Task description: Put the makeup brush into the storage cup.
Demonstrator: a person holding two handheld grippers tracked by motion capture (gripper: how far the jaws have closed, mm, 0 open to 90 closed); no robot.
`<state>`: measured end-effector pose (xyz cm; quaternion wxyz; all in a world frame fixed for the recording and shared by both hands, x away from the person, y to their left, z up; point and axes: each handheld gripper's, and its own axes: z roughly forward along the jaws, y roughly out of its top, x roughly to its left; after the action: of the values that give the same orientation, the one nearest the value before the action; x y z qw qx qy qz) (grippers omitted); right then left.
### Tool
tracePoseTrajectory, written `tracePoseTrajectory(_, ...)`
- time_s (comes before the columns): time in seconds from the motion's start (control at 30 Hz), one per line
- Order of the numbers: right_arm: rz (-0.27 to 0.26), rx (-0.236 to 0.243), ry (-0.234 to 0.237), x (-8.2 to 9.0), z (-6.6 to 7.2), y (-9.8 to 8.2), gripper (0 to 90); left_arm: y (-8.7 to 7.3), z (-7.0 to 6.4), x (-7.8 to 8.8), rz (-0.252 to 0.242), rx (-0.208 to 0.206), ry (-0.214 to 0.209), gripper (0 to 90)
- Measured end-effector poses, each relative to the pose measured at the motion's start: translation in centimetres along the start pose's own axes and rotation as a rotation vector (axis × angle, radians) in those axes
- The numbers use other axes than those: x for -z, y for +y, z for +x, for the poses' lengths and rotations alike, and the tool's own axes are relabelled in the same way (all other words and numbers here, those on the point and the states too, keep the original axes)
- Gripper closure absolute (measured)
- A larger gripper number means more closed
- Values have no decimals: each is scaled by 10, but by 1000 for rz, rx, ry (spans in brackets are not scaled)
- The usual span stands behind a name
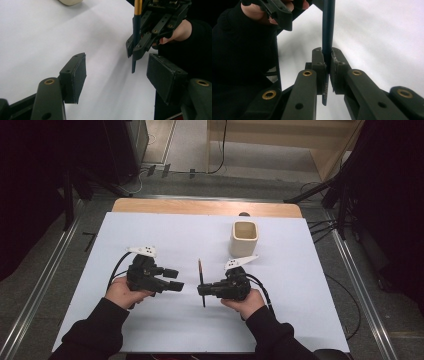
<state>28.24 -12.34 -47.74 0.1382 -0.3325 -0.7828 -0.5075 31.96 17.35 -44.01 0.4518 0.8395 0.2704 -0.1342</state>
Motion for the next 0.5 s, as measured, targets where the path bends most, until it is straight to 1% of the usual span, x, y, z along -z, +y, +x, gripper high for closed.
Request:
tracePoseTrajectory(0.23, -4, 10, -23, 3, -1, 1, 841, -9, -1, 4, 23, -29, 61, 325)
tracePoseTrajectory(0.33, -5, 7, -27, 5, -1, 1, 841, -13, -2, 6, 30, -43, 85, 325)
tracePoseTrajectory(0.43, -7, 12, -36, 6, -1, 2, 841, -17, -3, 9, 35, -60, 108, 321)
tracePoseTrajectory(0.5, -8, 12, -40, 6, -1, 2, 841, -19, -4, 10, 37, -79, 135, 320)
